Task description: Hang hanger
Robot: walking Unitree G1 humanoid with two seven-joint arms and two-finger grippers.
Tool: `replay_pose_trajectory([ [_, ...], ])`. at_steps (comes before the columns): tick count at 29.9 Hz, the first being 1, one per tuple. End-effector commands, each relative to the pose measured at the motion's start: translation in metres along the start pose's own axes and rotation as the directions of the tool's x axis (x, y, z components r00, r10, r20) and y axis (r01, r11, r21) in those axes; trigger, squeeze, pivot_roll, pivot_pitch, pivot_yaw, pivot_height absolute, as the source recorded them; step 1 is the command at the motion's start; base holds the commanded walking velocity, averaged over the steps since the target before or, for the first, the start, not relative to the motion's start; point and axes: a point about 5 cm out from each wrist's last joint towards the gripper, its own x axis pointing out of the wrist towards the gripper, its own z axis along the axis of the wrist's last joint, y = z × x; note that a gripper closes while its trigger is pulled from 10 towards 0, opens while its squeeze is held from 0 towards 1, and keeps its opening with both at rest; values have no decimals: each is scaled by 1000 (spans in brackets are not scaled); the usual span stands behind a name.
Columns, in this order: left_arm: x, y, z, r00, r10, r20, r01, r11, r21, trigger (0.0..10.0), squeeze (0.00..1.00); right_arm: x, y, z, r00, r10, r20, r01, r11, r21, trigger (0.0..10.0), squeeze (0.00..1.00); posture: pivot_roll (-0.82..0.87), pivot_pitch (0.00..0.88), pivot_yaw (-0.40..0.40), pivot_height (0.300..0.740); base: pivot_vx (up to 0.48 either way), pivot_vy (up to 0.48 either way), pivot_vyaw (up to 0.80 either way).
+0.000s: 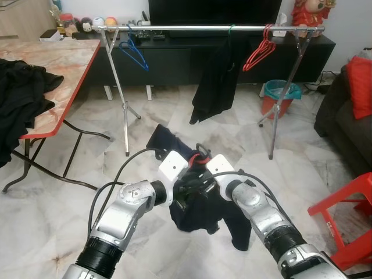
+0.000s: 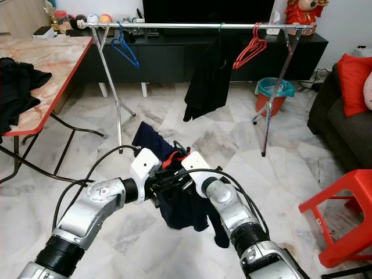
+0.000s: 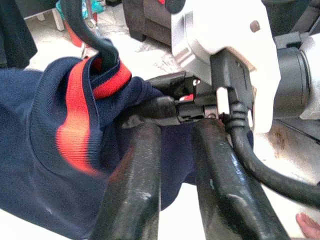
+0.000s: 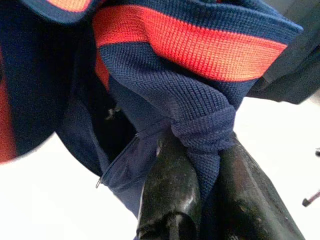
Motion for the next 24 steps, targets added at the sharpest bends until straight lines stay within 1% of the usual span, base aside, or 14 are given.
replay_pose_trajectory([
  [1,1,-7,0,999,-37,-2,37,999,20,10000,1000,3,-5,14,998,-29,58,28,1000,13,10000,0,100,0,25,740,0,0,0],
  [4,0,-8,-7,999,-34,-36,36,998,46,10000,1000,4,-4,21,995,-32,93,32,999,5,10000,0,109,0,24,740,0,0,0],
  [6,0,-8,-7,999,-34,-36,36,998,46,10000,1000,4,-4,21,995,-32,93,32,999,5,10000,0,109,0,24,740,0,0,0],
  [7,-2,-9,-11,997,-45,-64,49,996,68,10000,1000,5,-5,22,994,-46,102,46,999,9,10000,0,113,0,23,740,0,0,0],
  [8,-2,-9,-11,997,-45,-64,49,996,68,10000,1000,5,-5,22,994,-46,102,46,999,9,10000,0,113,0,23,740,0,0,0],
  [10,-7,-11,-17,993,-64,-97,73,993,93,10000,1000,6,-7,25,990,-73,119,72,997,14,10000,0,122,0,24,740,0,0,0],
  [14,-12,-10,-17,993,-67,-93,76,992,97,10000,1000,7,-9,28,987,-94,133,91,995,28,10000,0,125,0,25,740,0,0,0],
  [15,-14,-8,-15,994,-66,-87,74,993,94,10000,1000,7,-10,28,985,-107,134,106,994,18,10000,0,125,0,26,740,0,0,0],
  [16,-19,-8,-13,994,-74,-83,82,992,95,10000,1000,7,-12,27,984,-125,127,122,992,31,10000,0,126,0,29,740,0,0,0],
  [17,-19,-8,-13,994,-74,-83,82,992,95,10000,1000,7,-12,27,984,-125,127,122,992,31,10000,0,126,0,29,740,0,0,0],
  [19,-26,-7,-14,993,-82,-87,90,992,93,10000,1000,6,-12,24,984,-133,121,132,991,23,10000,0,125,0,30,740,0,0,0],
  [22,-33,-1,-18,994,-40,-106,50,994,96,10000,1000,5,-15,20,983,-145,112,142,989,35,10000,0,124,0,32,740,0,0,0],
  [23,-43,10,-20,993,29,-110,-18,995,99,10000,1000,3,-20,18,979,-169,111,167,986,27,10000,0,122,0,32,740,0,0,0],
  [24,-43,10,-20,993,29,-110,-18,995,99,10000,1000,3,-20,18,979,-169,111,167,986,27,10000,0,122,0,32,740,0,0,0],
])
